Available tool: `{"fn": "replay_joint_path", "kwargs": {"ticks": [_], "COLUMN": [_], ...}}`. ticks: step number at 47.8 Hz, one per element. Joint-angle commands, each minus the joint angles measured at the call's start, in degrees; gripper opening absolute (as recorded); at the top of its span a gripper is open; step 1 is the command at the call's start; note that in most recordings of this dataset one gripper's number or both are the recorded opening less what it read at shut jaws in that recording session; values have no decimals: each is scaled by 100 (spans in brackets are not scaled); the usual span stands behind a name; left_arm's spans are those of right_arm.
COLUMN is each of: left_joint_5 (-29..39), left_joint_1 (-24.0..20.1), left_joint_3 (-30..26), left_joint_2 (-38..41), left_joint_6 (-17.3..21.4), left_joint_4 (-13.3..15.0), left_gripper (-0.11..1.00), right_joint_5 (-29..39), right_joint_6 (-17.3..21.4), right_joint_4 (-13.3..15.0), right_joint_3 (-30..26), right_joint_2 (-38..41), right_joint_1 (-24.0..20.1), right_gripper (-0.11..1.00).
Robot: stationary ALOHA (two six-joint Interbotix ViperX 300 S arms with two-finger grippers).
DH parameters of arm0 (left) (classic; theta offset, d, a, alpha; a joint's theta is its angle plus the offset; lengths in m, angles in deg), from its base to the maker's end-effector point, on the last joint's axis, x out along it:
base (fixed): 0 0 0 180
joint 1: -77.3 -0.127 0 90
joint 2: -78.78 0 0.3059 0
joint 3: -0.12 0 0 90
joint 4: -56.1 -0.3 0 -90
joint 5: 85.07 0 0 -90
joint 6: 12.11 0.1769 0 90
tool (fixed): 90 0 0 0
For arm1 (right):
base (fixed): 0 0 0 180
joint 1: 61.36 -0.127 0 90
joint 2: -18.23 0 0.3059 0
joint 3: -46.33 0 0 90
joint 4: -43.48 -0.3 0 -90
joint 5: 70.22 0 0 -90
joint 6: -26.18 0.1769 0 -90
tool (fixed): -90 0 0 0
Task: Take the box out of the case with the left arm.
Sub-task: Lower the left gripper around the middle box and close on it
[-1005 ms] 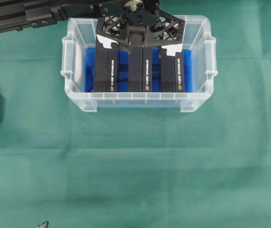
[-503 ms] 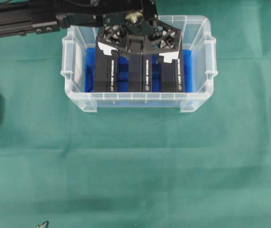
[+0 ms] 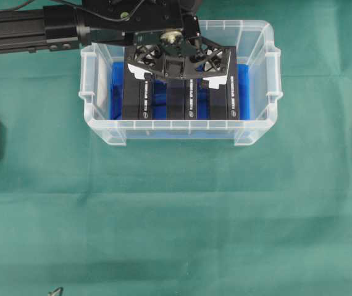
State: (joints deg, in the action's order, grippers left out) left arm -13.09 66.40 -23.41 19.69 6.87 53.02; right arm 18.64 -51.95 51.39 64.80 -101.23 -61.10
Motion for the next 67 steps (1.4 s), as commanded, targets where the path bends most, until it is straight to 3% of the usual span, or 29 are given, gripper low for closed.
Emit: {"fn": "replay_joint_path", "kwargs": {"ticks": [1, 16, 36, 67], "left_joint_5": [-79, -483, -721, -729], "left_joint_1": [18, 0, -18, 26], "left_joint_3": [9, 325, 352, 360], "left_joint_2": [-97, -44, 193, 211], "left_joint_6": [-9, -9, -9, -114], "left_joint_4": [-35, -44, -70, -62], "left_gripper": [91, 91, 91, 90], "right_joint_5": [-9, -9, -70, -70], "right_joint_6": [0, 0, 0, 0], "right_joint_4": [18, 18, 18, 18], "right_joint_3": [-53, -53, -53, -53], "right_joint_2": [-9, -9, 0, -9], "right_joint_1": [9, 9, 9, 9], "right_gripper": [0, 0, 0, 0]}}
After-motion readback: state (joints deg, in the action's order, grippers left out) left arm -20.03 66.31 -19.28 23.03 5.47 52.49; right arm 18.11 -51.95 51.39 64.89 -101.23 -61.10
